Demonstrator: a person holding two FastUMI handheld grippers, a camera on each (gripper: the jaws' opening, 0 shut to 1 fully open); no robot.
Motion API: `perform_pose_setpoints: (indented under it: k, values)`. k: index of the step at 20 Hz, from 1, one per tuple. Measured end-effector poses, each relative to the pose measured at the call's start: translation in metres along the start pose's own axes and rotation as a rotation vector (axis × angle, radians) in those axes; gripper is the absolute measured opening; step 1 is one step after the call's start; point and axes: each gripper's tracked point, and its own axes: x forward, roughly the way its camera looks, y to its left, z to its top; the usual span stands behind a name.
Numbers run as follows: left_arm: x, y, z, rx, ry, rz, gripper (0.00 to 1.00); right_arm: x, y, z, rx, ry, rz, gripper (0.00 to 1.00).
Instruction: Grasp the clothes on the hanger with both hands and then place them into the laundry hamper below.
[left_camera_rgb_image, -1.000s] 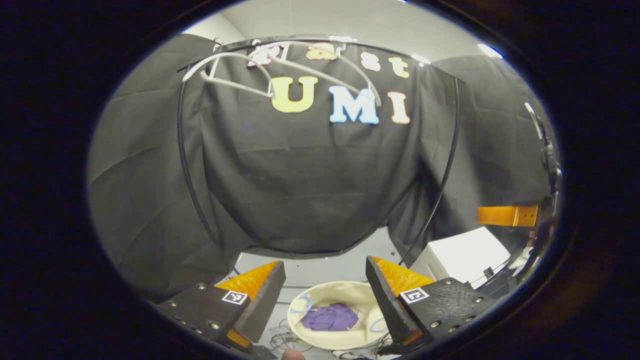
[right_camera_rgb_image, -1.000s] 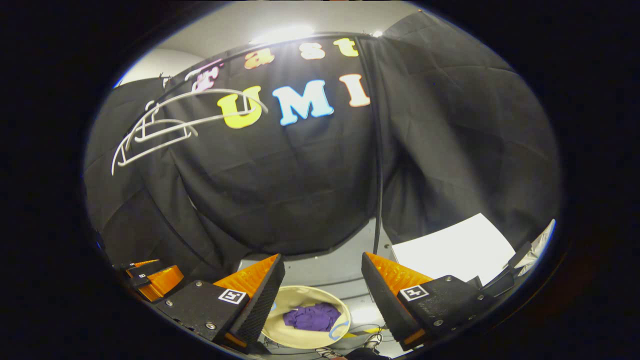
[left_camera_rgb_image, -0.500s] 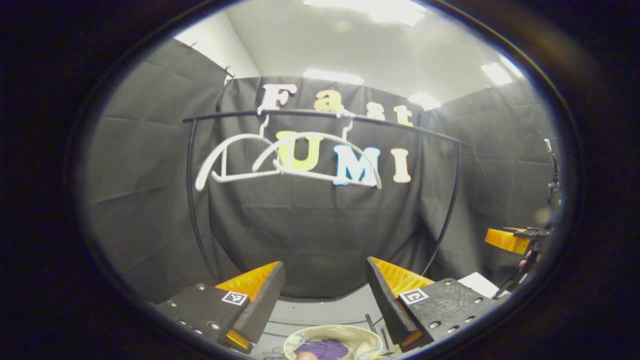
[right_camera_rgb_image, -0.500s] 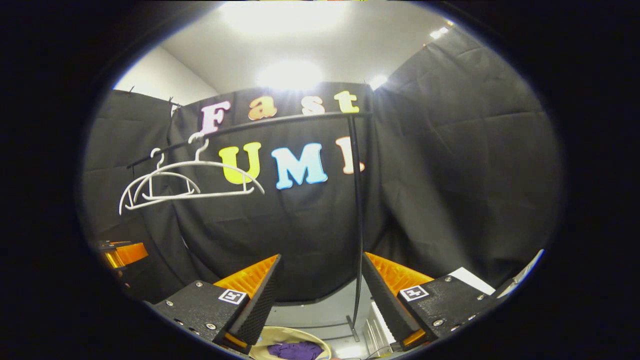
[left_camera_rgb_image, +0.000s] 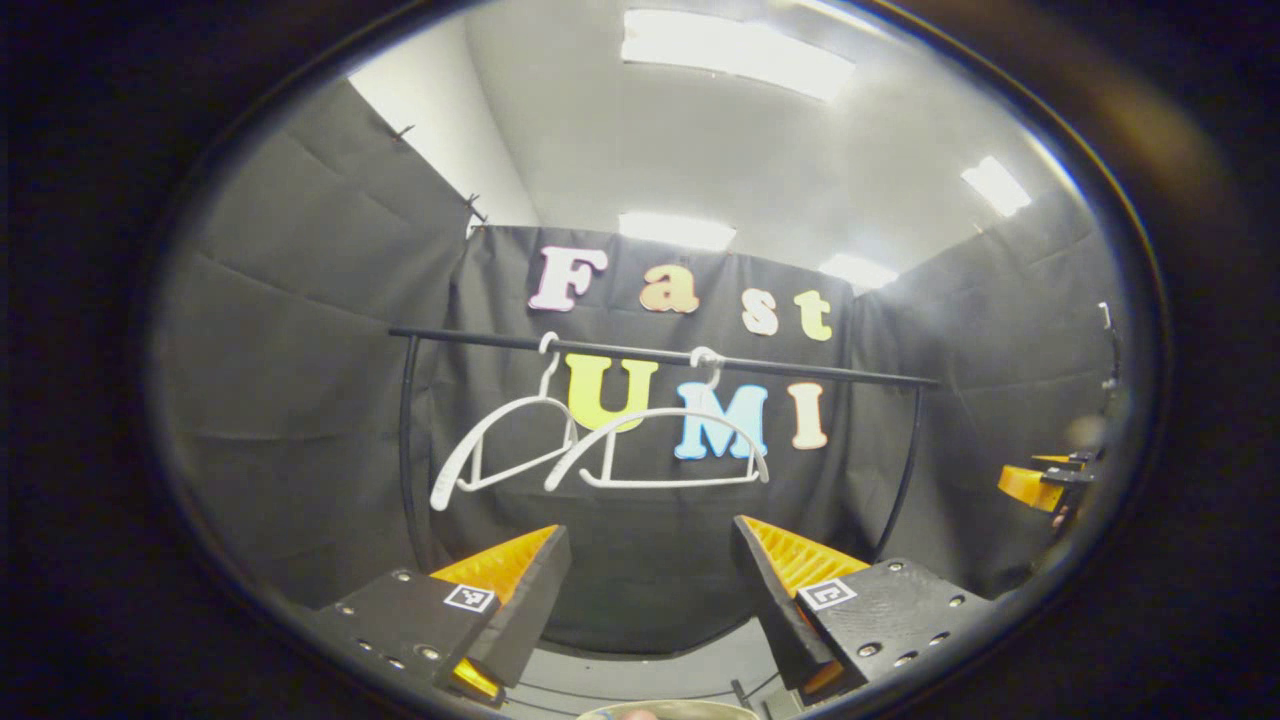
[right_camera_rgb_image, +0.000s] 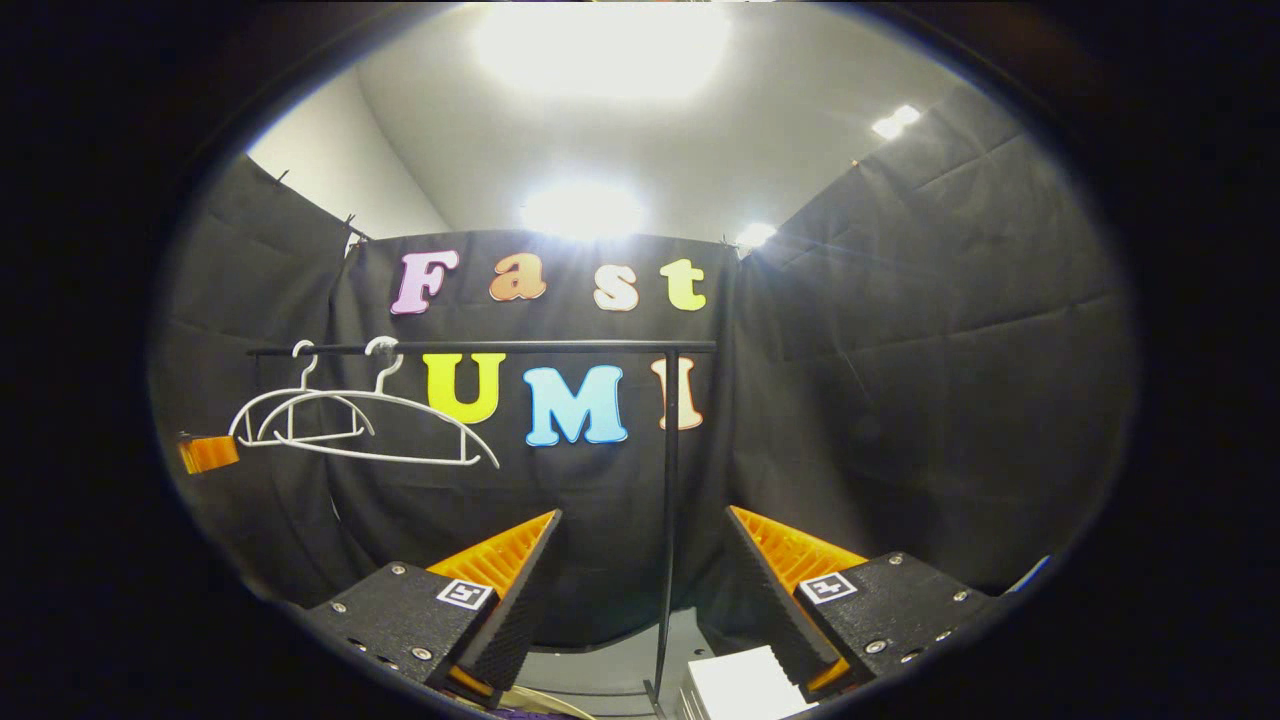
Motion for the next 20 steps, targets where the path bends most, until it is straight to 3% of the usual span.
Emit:
perform_pose_setpoints:
  k: [1, 2, 3, 4, 9, 14, 15, 16, 20]
  values:
    - [-0.004, 0.006, 0.004, 0.004, -0.015, 0.010, 0.99, -0.002, -0.005, 0.003, 0.007, -0.010, -0.009, 0.91]
    - [-0.009, 0.011, 0.006, 0.011, -0.022, 0.021, 0.99, -0.003, -0.009, 0.005, 0.011, -0.021, -0.018, 0.95]
    - [-0.013, 0.018, 0.006, 0.019, -0.020, 0.031, 0.99, -0.003, -0.012, 0.006, 0.013, -0.028, -0.022, 0.91]
    - [-0.016, 0.022, 0.007, 0.021, -0.019, 0.044, 0.99, -0.003, -0.013, 0.007, 0.014, -0.032, -0.022, 0.95]
    - [-0.021, 0.030, 0.010, 0.017, -0.025, 0.081, 0.99, -0.003, -0.013, 0.009, 0.032, -0.038, -0.014, 0.95]
    - [-0.027, 0.028, 0.002, 0.031, -0.006, 0.076, 0.99, -0.006, -0.009, -0.001, 0.044, -0.025, -0.015, 0.95]
    - [-0.029, 0.029, 0.001, 0.036, -0.002, 0.076, 0.99, -0.007, -0.009, -0.004, 0.046, -0.021, -0.019, 0.91]
    - [-0.030, 0.031, 0.001, 0.041, 0.001, 0.076, 0.99, -0.009, -0.008, -0.007, 0.049, -0.016, -0.022, 0.95]
    - [-0.034, 0.041, -0.005, 0.039, 0.012, 0.078, 0.99, -0.011, -0.001, -0.012, 0.065, -0.008, -0.023, 0.95]
